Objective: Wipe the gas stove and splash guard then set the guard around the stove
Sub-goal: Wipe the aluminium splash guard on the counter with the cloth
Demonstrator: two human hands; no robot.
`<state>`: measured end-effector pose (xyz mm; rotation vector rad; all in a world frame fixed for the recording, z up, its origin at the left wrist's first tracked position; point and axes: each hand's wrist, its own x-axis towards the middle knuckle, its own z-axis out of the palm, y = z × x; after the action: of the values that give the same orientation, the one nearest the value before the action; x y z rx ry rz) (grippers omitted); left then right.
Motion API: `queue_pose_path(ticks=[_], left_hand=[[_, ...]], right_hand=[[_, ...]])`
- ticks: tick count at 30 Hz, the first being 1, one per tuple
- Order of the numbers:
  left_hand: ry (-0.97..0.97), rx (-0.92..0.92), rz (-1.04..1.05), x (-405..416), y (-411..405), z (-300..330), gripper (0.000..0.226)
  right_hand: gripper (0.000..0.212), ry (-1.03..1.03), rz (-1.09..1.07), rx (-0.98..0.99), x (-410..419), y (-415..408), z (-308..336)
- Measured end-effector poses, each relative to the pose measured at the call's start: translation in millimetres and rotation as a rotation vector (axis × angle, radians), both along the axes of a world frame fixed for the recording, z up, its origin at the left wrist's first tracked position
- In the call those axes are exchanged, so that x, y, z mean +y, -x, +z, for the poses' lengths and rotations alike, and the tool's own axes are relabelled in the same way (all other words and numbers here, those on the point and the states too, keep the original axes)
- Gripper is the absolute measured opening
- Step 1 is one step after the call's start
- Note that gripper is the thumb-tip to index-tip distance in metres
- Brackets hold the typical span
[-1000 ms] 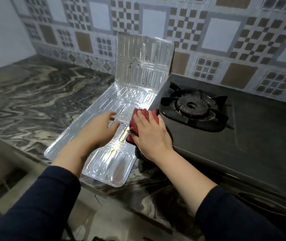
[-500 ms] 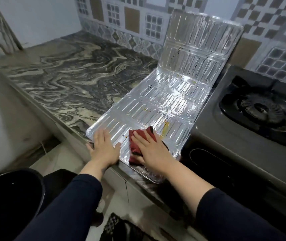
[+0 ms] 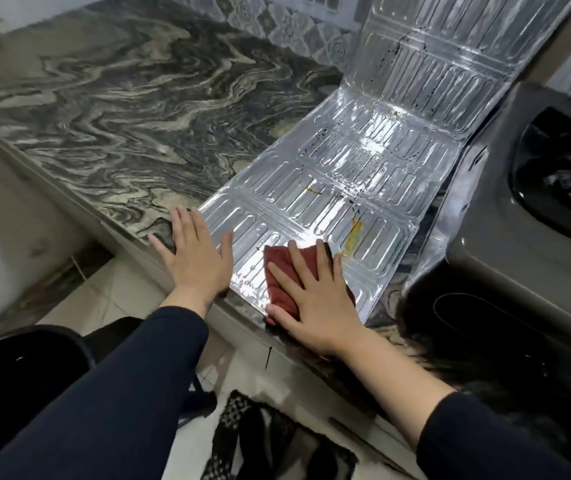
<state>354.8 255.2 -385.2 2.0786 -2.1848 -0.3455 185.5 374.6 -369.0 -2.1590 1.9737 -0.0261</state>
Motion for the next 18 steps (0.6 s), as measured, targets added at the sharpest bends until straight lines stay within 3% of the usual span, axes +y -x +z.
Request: queue_pose_path(ticks=[10,18], left_hand=[[0.063,-0.075,-0.024,-23,-12,-8,0.08],[0.062,-0.087,-0.021,-25,-13,-10,0.079]], right_hand=[[0.06,0.053,0.06,0.013,-22,3,-12],[0.062,-0.015,-0.455,0.075,-85,74,-12]])
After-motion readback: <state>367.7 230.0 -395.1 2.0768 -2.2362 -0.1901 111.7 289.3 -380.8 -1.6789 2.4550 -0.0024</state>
